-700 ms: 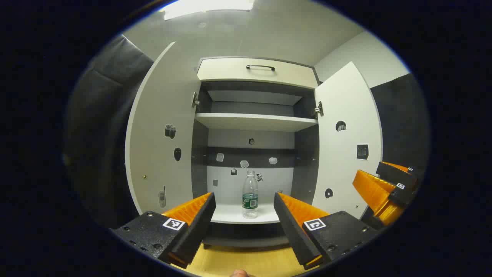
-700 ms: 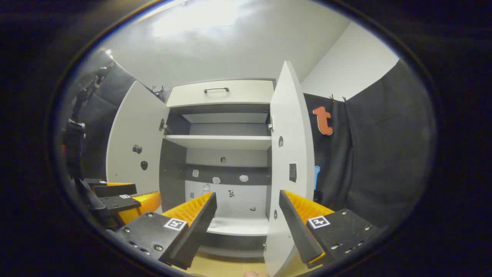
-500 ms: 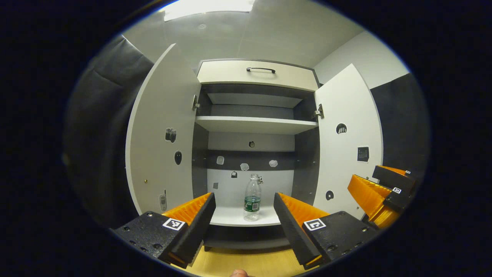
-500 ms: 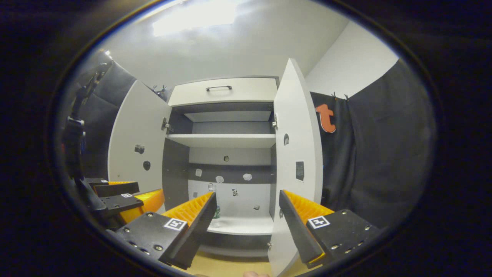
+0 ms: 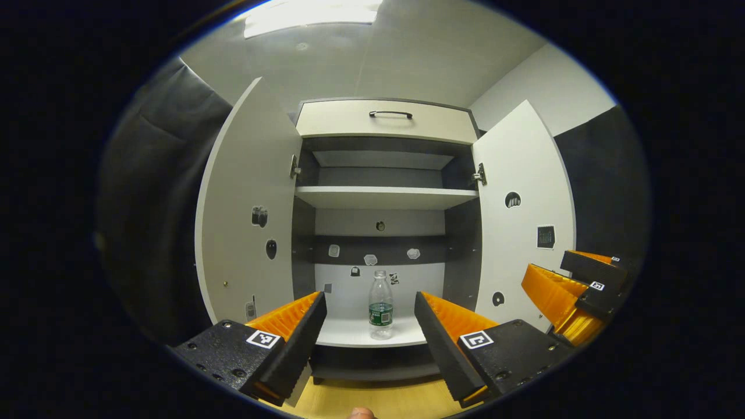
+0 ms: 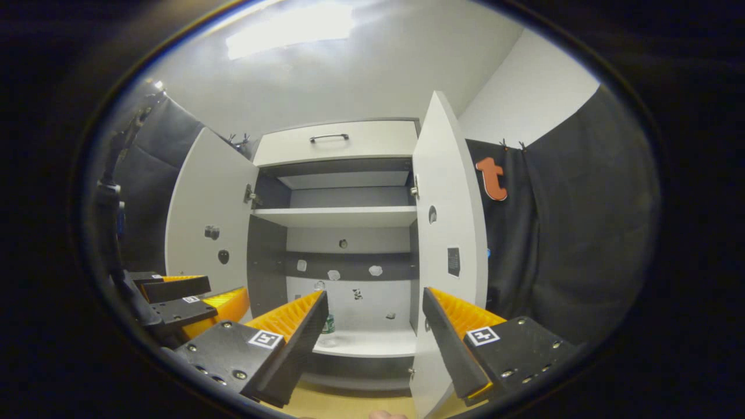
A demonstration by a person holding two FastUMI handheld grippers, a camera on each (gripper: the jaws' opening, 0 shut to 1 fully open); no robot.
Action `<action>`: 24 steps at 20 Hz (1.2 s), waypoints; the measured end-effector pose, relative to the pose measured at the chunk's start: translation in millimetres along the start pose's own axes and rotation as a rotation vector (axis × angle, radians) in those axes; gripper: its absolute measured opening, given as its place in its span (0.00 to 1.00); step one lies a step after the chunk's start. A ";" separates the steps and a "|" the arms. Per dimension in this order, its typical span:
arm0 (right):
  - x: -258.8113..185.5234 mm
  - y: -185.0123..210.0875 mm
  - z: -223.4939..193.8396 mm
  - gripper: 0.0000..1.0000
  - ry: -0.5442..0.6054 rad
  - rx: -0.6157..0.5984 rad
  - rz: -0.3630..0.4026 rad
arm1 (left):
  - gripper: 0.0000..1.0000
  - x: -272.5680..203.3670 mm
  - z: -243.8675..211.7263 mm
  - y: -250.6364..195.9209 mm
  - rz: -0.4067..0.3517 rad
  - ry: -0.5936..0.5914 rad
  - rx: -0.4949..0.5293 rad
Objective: Grasp the bottle in the cabinet with the left hand and place it on the coaster, then close the right door with the right hand and the left door with the left hand.
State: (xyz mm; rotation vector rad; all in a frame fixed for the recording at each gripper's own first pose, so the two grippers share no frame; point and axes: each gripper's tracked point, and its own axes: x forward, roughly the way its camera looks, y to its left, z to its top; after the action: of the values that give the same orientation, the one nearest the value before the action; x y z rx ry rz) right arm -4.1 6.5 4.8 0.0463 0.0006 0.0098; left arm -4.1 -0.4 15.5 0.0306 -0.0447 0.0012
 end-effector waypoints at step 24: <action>-75.5 -125.3 26.9 0.99 -0.012 -0.137 -0.431 | 0.95 229.5 -134.4 -24.6 -0.001 0.226 0.047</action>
State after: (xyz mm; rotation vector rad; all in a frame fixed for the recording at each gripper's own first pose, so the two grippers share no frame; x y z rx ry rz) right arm -78.4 -120.7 25.9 -0.0912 -0.0022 -0.4208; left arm 231.3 -20.7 -109.2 0.0768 0.1818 0.0047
